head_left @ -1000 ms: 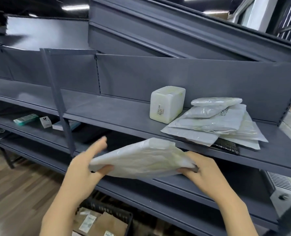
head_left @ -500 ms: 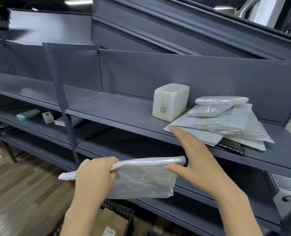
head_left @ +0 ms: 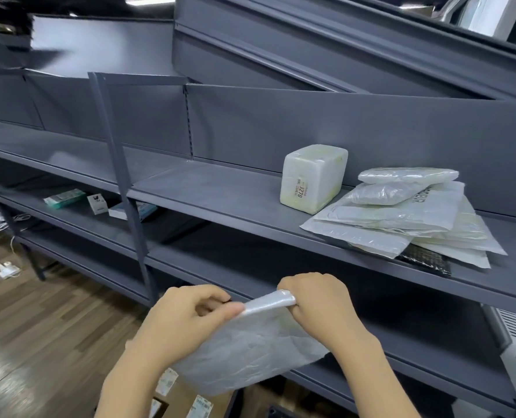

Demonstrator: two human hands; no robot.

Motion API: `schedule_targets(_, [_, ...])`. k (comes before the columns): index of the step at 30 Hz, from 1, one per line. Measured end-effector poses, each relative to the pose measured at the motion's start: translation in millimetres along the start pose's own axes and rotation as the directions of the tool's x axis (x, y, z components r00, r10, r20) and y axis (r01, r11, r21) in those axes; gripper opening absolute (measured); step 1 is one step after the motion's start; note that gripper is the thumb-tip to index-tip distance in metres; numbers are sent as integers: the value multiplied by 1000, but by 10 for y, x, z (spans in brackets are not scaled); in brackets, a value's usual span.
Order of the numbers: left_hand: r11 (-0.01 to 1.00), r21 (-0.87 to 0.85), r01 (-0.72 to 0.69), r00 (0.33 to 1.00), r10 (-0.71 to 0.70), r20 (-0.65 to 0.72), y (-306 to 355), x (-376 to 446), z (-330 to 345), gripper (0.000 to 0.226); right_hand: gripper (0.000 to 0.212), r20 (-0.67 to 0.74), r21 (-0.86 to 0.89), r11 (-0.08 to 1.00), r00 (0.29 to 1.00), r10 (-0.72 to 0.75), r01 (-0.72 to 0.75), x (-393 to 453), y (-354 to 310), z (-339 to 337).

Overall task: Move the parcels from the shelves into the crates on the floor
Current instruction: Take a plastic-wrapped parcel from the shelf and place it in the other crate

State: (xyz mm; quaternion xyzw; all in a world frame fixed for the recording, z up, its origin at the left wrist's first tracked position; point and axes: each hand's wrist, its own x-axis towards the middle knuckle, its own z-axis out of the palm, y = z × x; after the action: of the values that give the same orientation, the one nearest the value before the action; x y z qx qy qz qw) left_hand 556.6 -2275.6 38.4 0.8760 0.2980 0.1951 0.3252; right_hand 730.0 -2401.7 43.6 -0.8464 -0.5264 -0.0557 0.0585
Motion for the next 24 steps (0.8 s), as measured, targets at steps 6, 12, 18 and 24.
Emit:
schedule_targets(6, [875,25,483,871,-484,87,-408,-21,-316,60,26,-83,30,998,995,-58,60,27,-7,69])
schedule_targets(12, [697,178,695,573,-686,449,-781,-91,-108,73,39,-130,130,985,987,-98,115,8,-86,55])
schedule_targets(18, [615,-264,743,669,-692,271,-959,-113,133,32,34,-112,145,981,987,-113,129,-23,-70,170])
schedule_targets(24, [752,-496,434,774,-593,-222,-677,-120,66,33,40,-32,292,953,997,-70,76,-129,33,273])
